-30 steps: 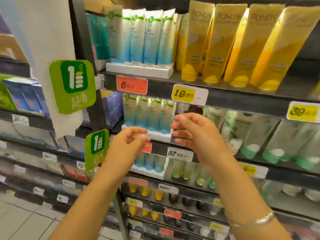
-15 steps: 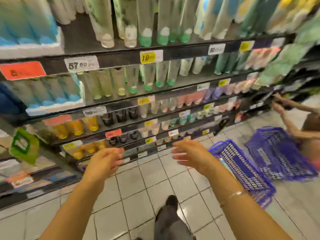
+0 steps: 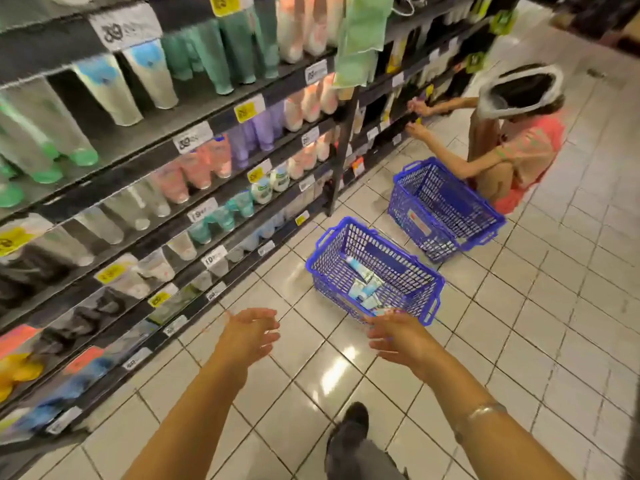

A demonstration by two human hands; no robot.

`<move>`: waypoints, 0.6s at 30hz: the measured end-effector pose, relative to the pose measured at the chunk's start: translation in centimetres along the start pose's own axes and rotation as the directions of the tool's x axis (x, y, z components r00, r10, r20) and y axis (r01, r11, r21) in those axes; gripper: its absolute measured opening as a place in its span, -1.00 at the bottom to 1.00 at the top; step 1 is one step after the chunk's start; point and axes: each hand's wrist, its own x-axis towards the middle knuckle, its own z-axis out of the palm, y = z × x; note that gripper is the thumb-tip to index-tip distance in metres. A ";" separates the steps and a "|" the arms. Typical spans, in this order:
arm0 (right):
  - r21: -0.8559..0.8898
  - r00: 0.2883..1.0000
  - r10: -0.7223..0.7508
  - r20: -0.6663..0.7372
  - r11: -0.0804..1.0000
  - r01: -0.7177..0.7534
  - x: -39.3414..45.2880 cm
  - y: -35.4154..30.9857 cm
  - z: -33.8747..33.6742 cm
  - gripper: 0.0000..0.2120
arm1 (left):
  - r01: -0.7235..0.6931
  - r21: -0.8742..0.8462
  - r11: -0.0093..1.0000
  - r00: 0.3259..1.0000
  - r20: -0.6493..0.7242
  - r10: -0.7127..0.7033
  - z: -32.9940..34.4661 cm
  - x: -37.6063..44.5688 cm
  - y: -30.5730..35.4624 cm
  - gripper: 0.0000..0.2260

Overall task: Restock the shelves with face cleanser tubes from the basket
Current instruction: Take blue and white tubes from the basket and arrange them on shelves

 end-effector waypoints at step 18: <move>0.448 0.894 0.396 -0.208 0.851 -0.273 20.7 -0.9 -13.0 -0.84 | 0.245 0.454 0.856 0.903 0.215 -0.373 23.8 22.7 5.9 -0.82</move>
